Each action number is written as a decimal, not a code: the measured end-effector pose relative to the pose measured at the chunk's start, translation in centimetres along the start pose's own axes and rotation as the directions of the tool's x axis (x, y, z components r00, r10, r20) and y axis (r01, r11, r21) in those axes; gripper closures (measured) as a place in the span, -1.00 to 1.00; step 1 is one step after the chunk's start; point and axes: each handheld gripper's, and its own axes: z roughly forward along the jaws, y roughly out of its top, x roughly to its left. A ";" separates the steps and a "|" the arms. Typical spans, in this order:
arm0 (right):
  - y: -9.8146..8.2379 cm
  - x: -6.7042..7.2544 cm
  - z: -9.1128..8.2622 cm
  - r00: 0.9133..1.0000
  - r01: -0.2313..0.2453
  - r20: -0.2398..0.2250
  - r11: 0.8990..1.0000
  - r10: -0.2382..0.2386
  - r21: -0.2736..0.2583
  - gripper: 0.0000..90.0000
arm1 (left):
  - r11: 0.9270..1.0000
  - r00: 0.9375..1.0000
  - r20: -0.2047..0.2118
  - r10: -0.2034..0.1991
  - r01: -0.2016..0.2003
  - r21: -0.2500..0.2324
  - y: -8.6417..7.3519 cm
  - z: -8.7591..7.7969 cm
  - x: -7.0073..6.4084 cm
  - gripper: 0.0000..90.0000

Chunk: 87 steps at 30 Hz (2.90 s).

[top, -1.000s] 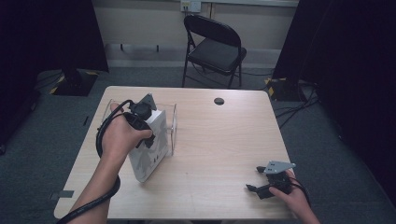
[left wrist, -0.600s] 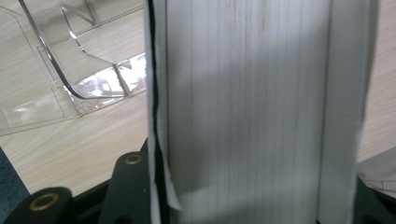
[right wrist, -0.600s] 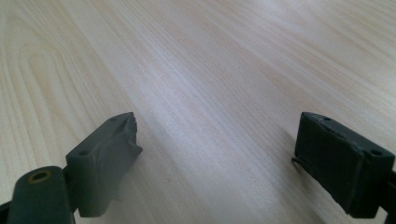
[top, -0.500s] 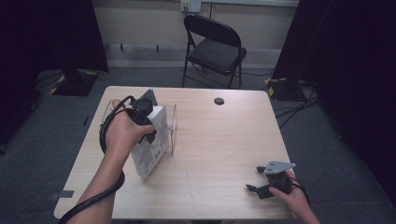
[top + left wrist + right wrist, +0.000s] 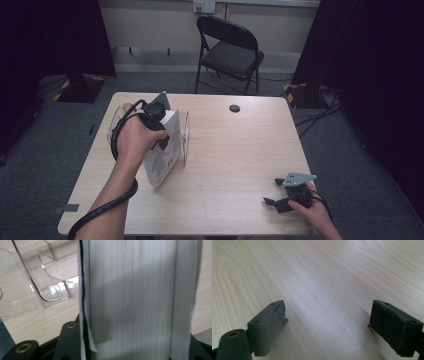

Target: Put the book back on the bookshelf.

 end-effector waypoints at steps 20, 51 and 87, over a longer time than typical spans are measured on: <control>0.0 0.0 0.0 1.000 -0.003 0.001 1.000 0.003 -0.003 -0.72 | 0.998 0.998 -0.009 -0.062 0.062 -0.001 1.2 0.3 -0.3 0.18; 0.0 0.0 0.0 1.000 -0.002 0.001 1.000 0.002 -0.002 -0.72 | 0.995 0.995 0.013 -0.103 0.103 -0.010 2.5 0.7 0.4 0.18; 0.0 0.1 0.0 1.000 0.002 -0.004 1.000 -0.002 0.000 -0.72 | 0.990 0.990 0.000 -0.138 0.138 -0.042 4.3 1.6 0.5 0.18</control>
